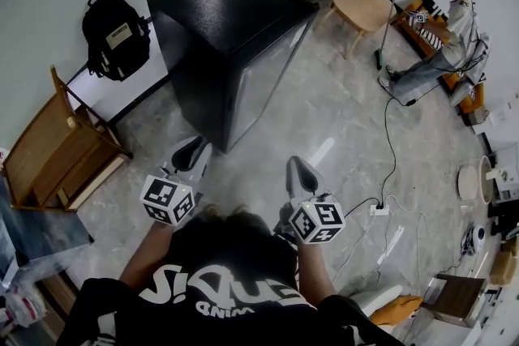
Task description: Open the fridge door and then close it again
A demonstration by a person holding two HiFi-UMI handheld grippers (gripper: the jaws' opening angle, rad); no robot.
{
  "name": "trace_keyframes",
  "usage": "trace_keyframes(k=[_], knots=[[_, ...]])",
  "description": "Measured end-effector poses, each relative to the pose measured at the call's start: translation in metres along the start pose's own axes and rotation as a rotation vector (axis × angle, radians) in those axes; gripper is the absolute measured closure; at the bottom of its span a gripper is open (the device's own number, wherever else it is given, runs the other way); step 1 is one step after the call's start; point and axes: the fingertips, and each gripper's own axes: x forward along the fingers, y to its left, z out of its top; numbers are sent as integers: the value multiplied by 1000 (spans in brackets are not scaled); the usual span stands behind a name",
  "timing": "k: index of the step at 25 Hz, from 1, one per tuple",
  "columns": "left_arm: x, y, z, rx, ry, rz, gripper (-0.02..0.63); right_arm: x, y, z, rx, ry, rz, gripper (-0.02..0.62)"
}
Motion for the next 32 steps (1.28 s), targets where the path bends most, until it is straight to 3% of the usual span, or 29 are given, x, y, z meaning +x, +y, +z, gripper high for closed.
trace_keyframes(k=[3, 8, 32], knots=[[5, 5, -2, -7, -2, 5, 485, 8, 1, 0, 0, 5, 16, 598], [19, 13, -7, -18, 4, 15, 470, 17, -1, 0, -2, 9, 30, 598], [163, 50, -72, -21, 170, -17, 466, 29, -73, 21, 17, -1, -75, 598]])
